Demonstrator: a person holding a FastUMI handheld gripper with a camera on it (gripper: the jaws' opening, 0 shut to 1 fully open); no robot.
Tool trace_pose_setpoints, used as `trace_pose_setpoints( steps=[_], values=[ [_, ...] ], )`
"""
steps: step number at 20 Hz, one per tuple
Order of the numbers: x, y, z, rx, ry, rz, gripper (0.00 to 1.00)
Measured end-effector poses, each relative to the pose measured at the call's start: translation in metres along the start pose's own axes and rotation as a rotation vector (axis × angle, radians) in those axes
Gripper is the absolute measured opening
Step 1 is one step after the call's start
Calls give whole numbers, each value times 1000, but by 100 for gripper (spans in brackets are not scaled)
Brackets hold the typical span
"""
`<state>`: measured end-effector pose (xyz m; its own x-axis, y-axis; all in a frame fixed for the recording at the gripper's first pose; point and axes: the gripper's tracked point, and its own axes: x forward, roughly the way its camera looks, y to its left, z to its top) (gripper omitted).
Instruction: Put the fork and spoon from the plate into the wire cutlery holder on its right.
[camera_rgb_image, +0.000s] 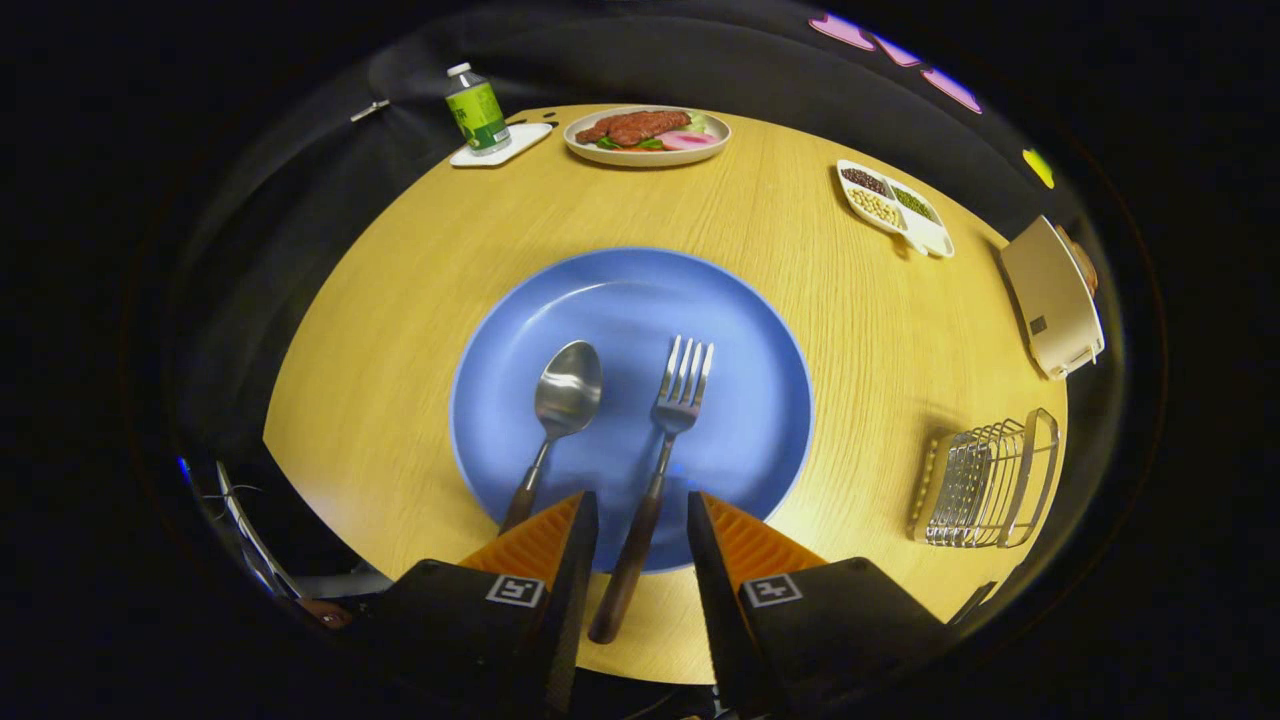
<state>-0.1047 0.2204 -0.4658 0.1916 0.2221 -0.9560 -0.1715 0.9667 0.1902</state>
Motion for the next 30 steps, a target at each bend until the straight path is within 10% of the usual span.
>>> trace_pose_setpoints(
  steps=[4,5,8,22,30],
  values=[
    [17,-9,-3,52,44,-49,35],
    [18,-9,1,67,45,-44,16],
    [12,-5,6,110,50,1,8],
    [-145,-104,46,26,-68,94,8],
    [-177,-205,-15,-21,255,63,8]
  ],
)
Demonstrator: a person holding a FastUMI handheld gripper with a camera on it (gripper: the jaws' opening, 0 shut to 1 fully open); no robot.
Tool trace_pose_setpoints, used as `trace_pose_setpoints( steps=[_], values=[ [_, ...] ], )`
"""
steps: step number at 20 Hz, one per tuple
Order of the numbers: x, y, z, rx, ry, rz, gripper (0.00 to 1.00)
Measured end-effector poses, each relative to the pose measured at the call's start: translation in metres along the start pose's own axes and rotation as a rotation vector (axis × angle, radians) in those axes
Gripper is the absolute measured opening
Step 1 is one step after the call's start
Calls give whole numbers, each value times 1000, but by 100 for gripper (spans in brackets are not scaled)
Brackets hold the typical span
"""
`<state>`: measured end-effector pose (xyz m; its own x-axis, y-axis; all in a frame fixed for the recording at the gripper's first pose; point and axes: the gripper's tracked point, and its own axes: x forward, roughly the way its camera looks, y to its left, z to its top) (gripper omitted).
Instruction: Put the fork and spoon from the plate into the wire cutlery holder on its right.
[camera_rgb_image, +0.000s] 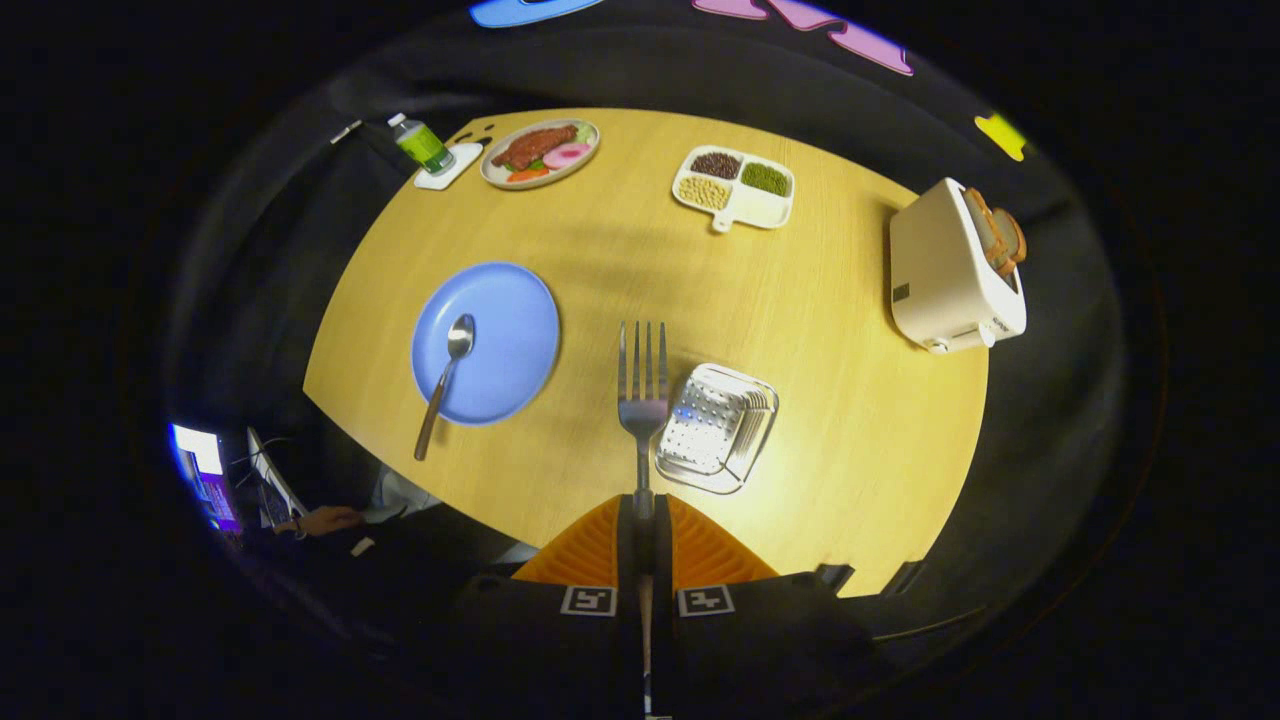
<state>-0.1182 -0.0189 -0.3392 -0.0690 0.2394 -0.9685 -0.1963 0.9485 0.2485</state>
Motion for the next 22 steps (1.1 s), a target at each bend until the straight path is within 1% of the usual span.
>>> trace_pose_setpoints(
  steps=[3,5,9,15,19,22],
  values=[
    [7,-18,-20,-10,155,4,8],
    [13,-31,-28,-31,254,-23,8],
    [23,-42,-28,-50,392,-40,8],
    [42,-47,-11,-66,518,-79,8],
    [56,-41,-4,-49,576,-75,8],
    [65,-43,2,-28,589,-86,8]
  ],
)
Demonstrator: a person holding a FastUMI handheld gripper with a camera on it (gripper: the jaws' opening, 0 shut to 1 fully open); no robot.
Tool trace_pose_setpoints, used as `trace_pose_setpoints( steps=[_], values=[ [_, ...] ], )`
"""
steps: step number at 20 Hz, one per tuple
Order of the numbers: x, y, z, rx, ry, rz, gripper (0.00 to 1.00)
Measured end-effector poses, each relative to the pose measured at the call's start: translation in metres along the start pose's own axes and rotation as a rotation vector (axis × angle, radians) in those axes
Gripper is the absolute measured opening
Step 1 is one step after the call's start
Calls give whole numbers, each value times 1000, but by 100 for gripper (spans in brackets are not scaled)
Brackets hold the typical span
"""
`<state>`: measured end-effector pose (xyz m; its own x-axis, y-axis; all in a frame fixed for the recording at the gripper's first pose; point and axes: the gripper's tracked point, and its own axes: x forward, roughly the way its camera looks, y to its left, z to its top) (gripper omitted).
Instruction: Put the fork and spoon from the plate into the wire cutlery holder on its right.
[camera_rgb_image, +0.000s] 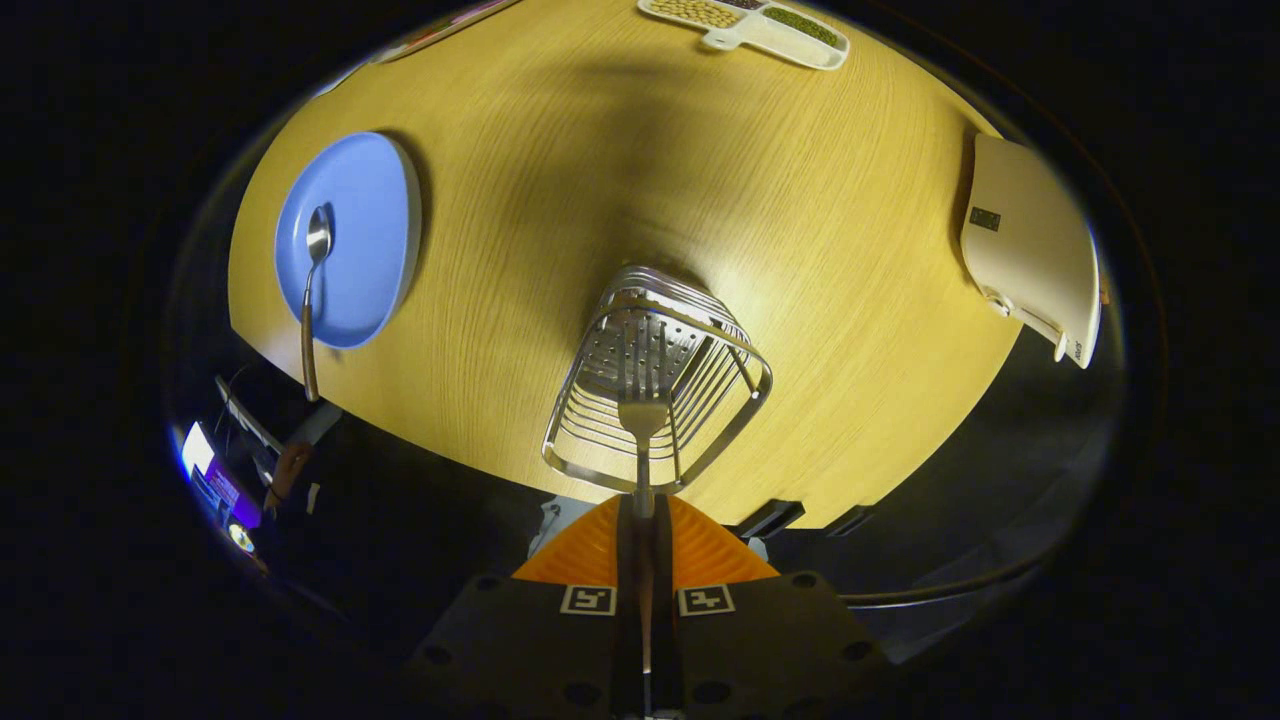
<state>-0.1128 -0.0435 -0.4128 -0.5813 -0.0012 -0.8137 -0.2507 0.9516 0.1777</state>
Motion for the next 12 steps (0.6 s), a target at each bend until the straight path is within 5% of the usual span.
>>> trace_pose_setpoints(
  steps=[7,12],
  values=[
    [7,-4,17,-6,-41,-8,13],
    [-6,-12,30,-5,-210,-5,14]
  ],
)
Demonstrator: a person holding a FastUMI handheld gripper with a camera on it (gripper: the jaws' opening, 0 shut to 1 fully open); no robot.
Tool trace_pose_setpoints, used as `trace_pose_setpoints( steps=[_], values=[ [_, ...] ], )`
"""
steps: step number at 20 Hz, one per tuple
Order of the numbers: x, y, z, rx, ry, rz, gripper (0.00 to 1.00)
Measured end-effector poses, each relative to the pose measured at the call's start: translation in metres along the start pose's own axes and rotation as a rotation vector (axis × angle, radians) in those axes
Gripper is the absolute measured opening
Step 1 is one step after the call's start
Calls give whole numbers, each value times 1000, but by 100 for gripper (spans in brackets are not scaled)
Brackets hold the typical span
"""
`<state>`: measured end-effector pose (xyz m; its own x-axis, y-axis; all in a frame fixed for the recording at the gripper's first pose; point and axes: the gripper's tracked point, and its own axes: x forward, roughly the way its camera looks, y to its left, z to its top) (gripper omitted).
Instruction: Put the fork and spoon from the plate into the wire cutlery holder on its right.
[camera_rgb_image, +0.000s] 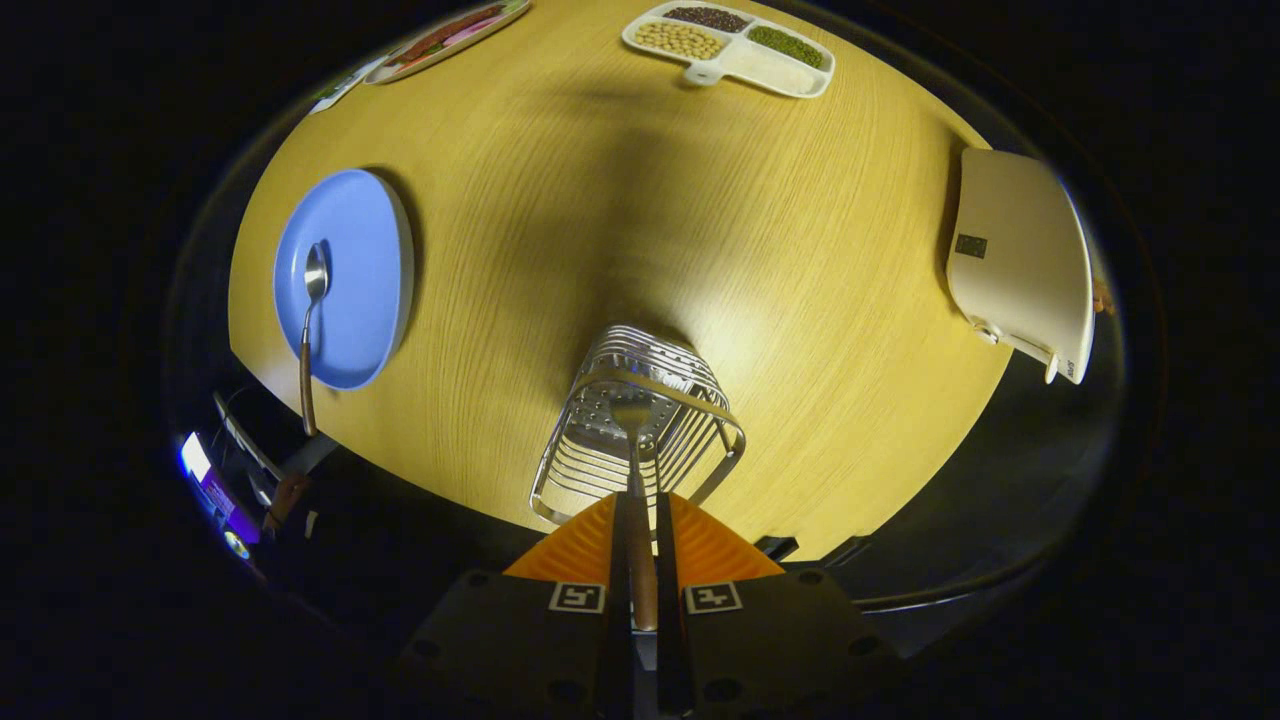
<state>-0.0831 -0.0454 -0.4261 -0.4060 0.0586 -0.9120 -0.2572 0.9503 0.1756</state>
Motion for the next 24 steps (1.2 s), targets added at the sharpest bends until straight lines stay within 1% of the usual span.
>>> trace_pose_setpoints(
  steps=[6,8,9,10,11,14,15,17,18,21,24],
  values=[
    [-39,11,9,-9,-254,13,14],
    [-54,27,13,-13,-333,43,15],
    [-62,35,15,-23,-365,48,19],
    [-69,46,16,-34,-390,59,20],
    [-74,61,18,-44,-414,84,20],
    [-86,113,21,-66,-450,185,19],
    [-89,130,23,-75,-460,211,21],
    [-88,159,28,-92,-467,239,23],
    [-87,174,30,-103,-470,251,26],
    [-82,222,38,-126,-476,308,27],
    [-64,258,47,-144,-468,329,29]
  ],
)
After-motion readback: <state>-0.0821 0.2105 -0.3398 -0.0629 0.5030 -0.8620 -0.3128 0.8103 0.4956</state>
